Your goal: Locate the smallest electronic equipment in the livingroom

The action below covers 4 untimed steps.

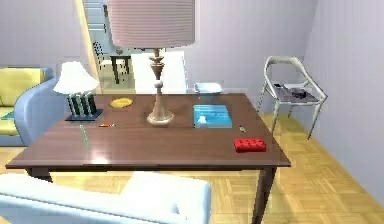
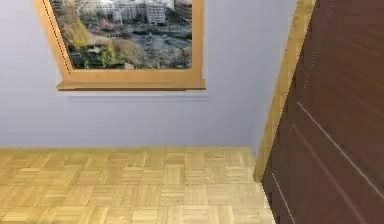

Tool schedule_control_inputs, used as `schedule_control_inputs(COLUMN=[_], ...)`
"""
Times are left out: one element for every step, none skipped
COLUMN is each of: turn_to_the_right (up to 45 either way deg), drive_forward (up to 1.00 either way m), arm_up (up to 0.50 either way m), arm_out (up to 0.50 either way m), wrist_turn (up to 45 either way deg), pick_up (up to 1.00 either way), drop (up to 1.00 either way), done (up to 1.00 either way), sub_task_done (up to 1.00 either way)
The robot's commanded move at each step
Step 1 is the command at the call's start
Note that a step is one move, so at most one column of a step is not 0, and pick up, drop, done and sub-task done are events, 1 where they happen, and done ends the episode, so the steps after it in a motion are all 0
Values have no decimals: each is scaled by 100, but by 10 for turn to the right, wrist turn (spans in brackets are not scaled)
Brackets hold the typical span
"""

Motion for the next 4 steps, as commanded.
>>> schedule_control_inputs(turn_to_the_right=[450,30,0,120], drive_forward=[0,0,100,0], arm_up=[0,0,0,0], arm_out=[0,0,0,0], wrist_turn=[0,0,0,0], pick_up=[0,0,0,0], drop=[0,0,0,0], done=[0,0,0,0], sub_task_done=[0,0,0,0])
